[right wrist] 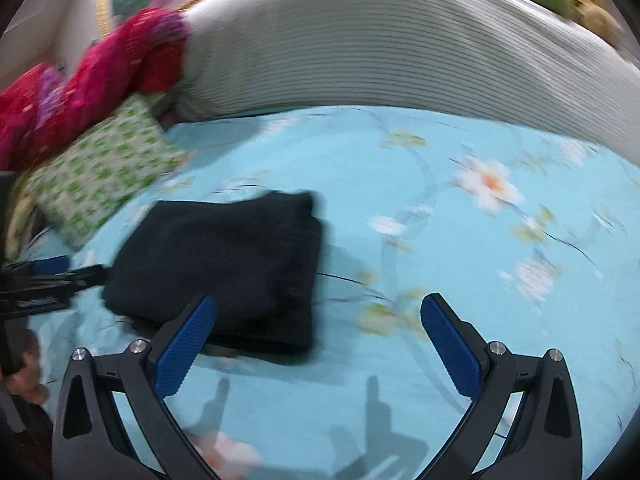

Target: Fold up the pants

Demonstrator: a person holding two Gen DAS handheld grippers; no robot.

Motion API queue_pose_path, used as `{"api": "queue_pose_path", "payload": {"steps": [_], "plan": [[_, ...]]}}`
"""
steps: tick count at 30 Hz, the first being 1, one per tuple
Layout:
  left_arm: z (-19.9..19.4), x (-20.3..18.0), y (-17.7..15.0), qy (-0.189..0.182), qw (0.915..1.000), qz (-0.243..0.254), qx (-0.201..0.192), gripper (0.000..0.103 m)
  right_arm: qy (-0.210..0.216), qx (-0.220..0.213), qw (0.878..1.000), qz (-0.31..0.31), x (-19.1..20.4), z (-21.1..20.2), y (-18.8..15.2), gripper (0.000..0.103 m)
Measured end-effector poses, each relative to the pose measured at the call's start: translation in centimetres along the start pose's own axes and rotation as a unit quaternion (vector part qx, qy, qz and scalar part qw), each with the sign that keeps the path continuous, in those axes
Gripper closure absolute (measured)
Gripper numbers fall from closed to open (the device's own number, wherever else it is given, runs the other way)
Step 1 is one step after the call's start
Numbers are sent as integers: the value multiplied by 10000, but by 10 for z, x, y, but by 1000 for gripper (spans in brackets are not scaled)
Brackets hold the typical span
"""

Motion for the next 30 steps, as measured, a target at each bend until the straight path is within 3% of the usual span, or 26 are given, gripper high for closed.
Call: {"api": "queue_pose_path", "payload": {"steps": [3,6,10,13,14,15,17,22,30], "plan": [[-2,1,1,-39,10000,-39,-3,8,-658,180,9971,347,-53,-8,-13,1],[0,0,6,-51,10000,-55,8,8,-1292,467,9842,1118,-123,-22,-34,1],[2,-4,10,-64,10000,-15,38,8,-1942,451,9553,2181,-203,-53,-59,1],[3,-9,14,-65,9999,66,45,8,-2830,491,9320,2210,-250,-64,-74,0],[4,-11,16,-51,9999,111,91,8,-3207,820,9188,2150,-269,-58,-87,0],[4,-11,17,-27,9998,155,146,8,-3138,931,9227,2036,-279,-52,-95,0],[7,-8,22,2,9997,201,136,8,-3004,690,9273,2124,-277,-60,-91,0],[9,12,20,137,9996,16,254,8,-3266,880,9226,1856,-268,-56,-89,0],[-12,52,25,352,9990,-235,141,8,-3201,843,9238,1922,-274,-57,-95,0]]}}
Point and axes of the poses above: each gripper's, at about its wrist camera, not at the fingertips, and z roughly the way its jaws point, x to its left, y to its top, the point moved 3 cm from there along z, roughly the way its jaws point, and after that the axes turned 2 degrees about -x, right-handed, at the moved point
